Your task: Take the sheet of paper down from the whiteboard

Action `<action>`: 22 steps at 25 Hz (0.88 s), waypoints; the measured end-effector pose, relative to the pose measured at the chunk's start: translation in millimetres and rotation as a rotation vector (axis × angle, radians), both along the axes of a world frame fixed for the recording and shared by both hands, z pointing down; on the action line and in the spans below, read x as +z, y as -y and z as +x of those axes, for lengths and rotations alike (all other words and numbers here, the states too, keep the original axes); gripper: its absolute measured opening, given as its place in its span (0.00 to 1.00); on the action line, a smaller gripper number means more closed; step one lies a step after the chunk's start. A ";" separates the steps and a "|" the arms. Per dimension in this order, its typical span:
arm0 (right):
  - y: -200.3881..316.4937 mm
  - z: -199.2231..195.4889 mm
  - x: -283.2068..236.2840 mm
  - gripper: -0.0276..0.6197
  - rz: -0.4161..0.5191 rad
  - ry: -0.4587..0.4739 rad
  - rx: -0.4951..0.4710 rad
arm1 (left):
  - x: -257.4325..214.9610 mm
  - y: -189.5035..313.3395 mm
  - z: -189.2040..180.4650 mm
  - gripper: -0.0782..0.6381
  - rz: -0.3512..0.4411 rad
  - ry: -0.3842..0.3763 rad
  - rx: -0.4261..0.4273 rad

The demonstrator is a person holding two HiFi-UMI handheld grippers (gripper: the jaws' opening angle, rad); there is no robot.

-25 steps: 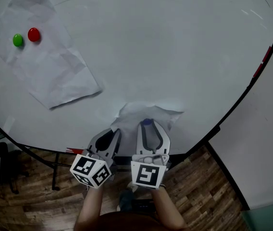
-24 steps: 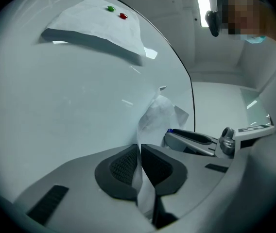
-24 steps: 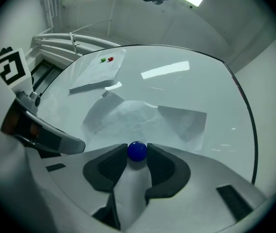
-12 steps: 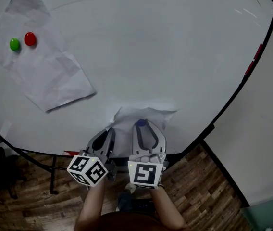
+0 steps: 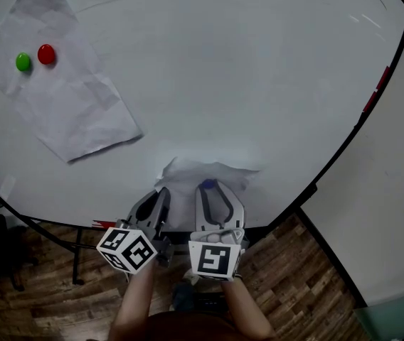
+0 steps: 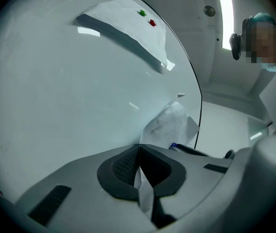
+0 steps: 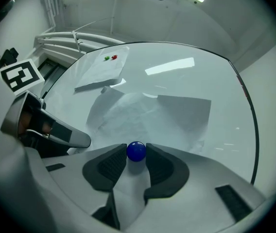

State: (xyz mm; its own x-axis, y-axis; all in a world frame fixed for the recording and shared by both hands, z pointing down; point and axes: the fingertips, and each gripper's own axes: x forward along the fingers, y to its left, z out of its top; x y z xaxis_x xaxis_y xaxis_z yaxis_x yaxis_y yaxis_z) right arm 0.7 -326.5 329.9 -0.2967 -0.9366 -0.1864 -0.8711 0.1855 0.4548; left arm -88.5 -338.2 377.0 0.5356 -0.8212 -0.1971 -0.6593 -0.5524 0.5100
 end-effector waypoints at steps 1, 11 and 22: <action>0.2 0.7 0.8 0.25 -0.003 0.009 0.000 | -0.6 -0.8 0.0 0.14 -0.002 -0.010 0.004; 0.2 8.0 5.2 0.25 -0.025 0.021 0.012 | 3.6 -8.4 -9.8 0.14 -0.037 -0.036 -0.003; -7.2 7.9 11.9 0.25 -0.049 0.050 -0.010 | 8.6 -21.3 -27.7 0.14 -0.057 -0.053 -0.039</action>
